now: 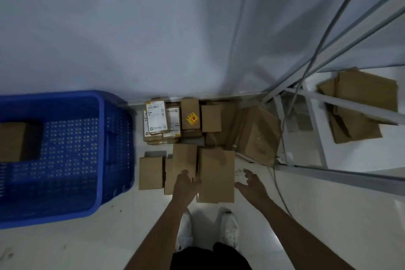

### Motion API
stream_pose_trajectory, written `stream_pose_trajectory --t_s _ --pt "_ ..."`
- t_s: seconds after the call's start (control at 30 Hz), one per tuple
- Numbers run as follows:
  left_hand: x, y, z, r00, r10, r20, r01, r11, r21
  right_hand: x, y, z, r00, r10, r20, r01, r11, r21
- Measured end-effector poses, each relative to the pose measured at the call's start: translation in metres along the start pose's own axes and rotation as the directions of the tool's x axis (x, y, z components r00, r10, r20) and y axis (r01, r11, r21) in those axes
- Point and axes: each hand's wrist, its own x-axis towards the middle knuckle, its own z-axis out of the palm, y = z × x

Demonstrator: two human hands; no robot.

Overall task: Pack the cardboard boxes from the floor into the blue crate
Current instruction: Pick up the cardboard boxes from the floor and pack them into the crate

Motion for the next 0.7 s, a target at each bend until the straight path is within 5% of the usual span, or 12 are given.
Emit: stream_pose_trajectory --t_s 0.37,0.7 --pt "0.084 -0.072 0.072 0.995 0.007 0.096 0.011 0.982 -0.189 0.084 0.052 0.058 0.996 0.038 0.078 -0.053 0.979 0.199" --pt "-0.040 -0.040 0.029 0.996 -0.004 -0.091 -0.035 0.903 -0.428 -0.037 0.000 0.004 0.999 0.002 -0.045 0.019 0.891 0.454"
